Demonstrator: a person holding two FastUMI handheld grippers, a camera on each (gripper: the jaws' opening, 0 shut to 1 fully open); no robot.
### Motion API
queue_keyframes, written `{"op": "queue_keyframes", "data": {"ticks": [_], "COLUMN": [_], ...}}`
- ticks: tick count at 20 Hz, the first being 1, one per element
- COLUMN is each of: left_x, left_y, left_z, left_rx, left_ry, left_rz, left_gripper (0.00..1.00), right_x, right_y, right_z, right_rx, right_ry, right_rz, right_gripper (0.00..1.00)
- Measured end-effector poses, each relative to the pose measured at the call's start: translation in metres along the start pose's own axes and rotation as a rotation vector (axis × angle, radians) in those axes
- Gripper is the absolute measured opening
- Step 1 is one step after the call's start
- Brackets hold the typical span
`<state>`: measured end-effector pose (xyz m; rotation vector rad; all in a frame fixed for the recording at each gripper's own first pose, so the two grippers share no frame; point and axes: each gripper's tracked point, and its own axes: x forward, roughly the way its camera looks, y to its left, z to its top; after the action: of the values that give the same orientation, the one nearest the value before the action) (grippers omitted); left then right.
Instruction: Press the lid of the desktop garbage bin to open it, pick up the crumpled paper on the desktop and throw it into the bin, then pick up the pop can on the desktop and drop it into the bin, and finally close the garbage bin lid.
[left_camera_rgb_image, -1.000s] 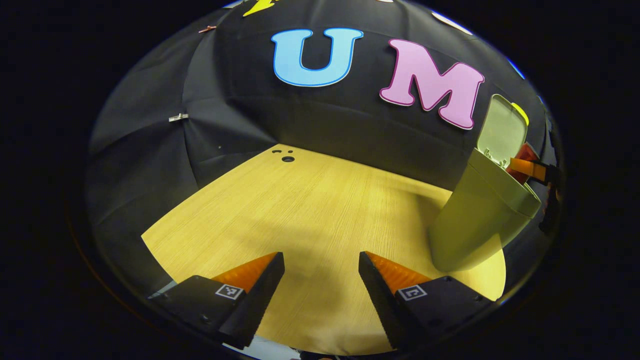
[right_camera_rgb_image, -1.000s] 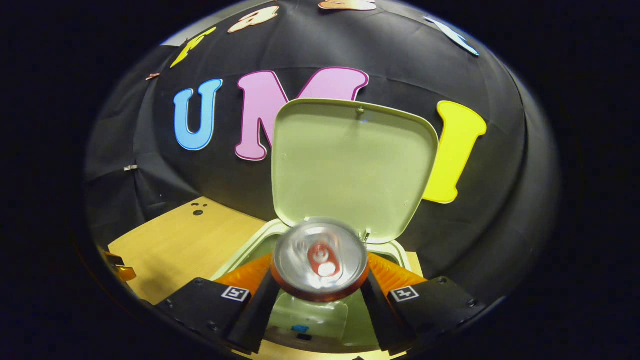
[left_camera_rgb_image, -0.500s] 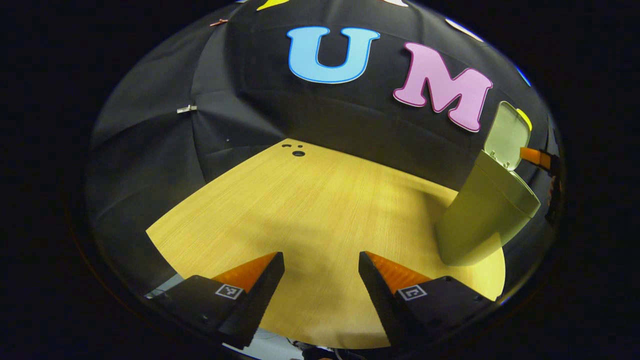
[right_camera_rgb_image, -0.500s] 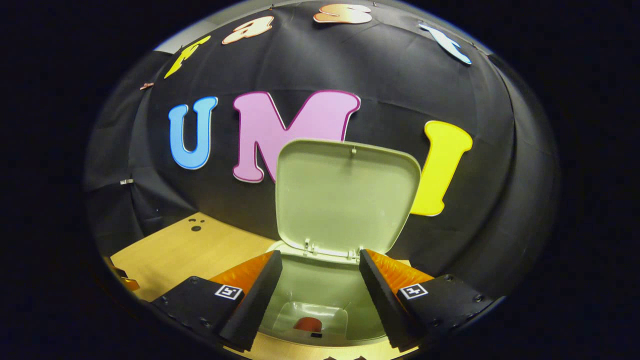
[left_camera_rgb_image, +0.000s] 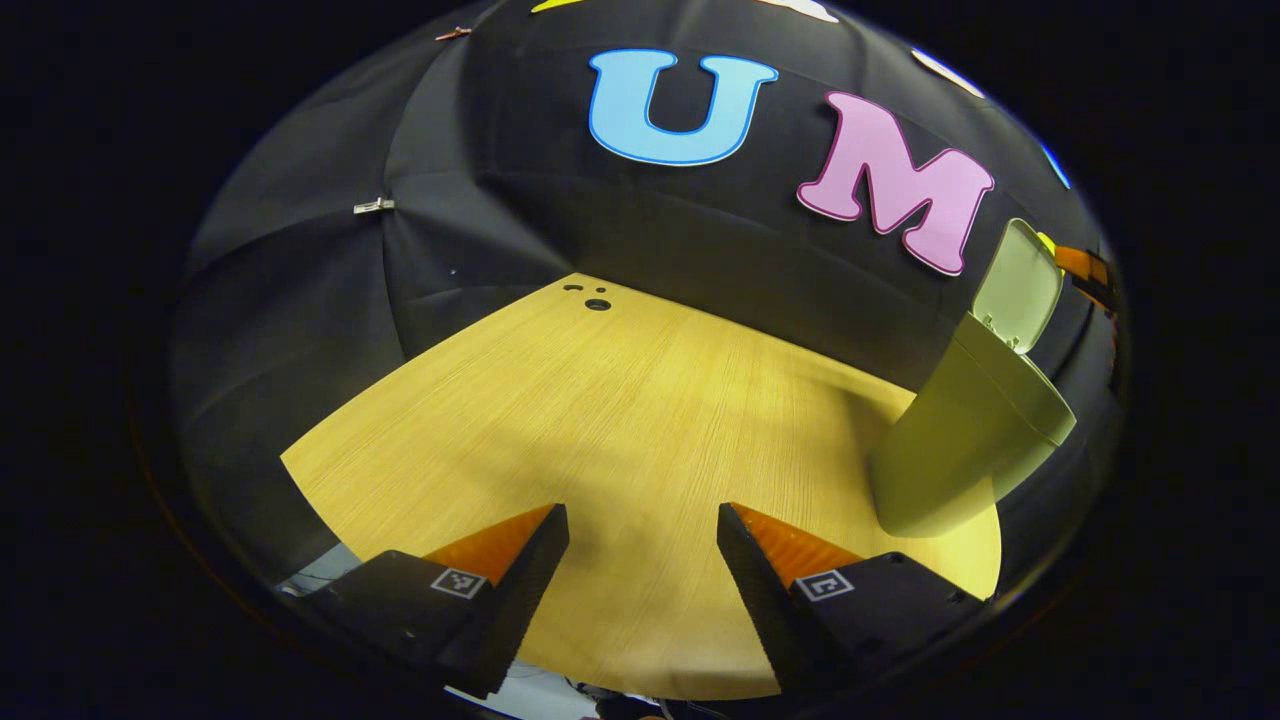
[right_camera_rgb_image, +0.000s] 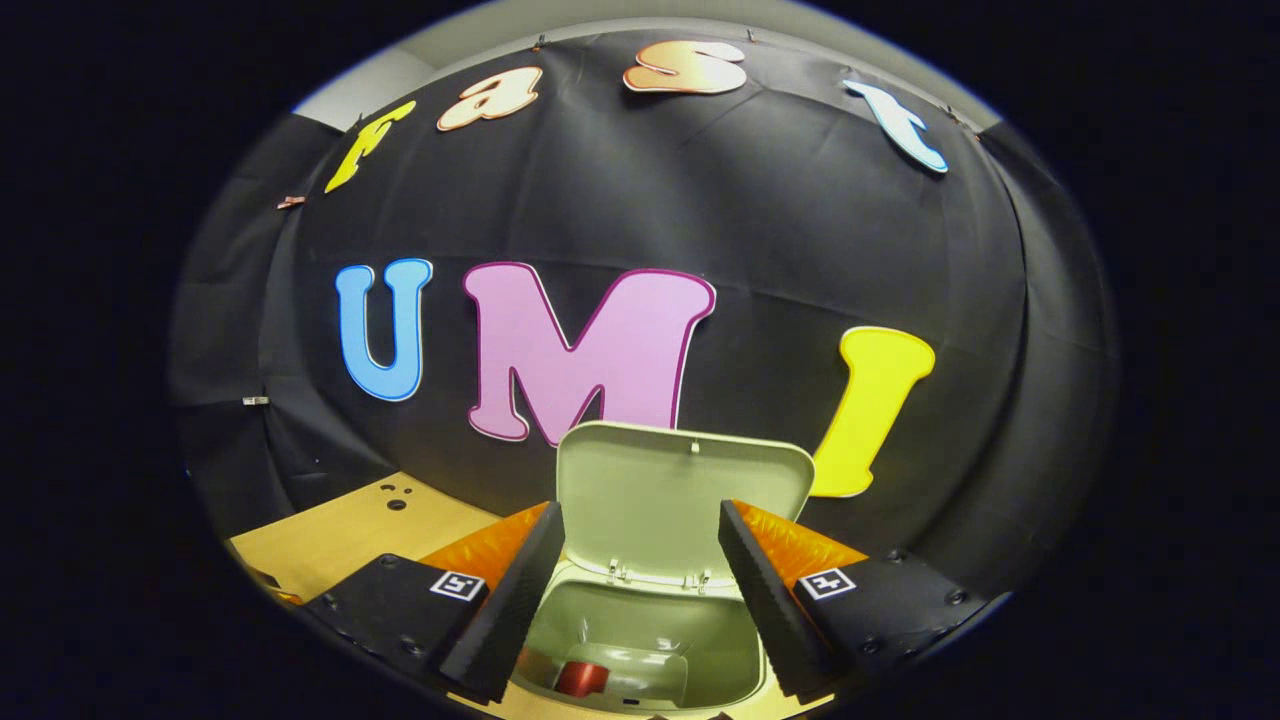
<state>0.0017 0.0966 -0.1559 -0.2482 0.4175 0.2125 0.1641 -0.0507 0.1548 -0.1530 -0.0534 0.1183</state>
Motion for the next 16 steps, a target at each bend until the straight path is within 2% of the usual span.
{"op": "queue_keyframes", "data": {"ticks": [9,16], "left_x": [0.009,0.014], "left_y": [0.019,0.038], "left_z": [0.002,-0.005], "left_rx": [-0.023,-0.061], "left_ry": [0.003,0.013], "left_rz": [0.037,0.099], "left_gripper": [0.96,0.96], "right_x": [0.032,0.082], "right_y": [-0.008,-0.030], "right_z": [0.051,0.056], "right_rx": [0.014,0.039], "right_ry": [-0.068,-0.045], "right_rz": [-0.023,-0.071], "right_gripper": [0.97,0.97]}}
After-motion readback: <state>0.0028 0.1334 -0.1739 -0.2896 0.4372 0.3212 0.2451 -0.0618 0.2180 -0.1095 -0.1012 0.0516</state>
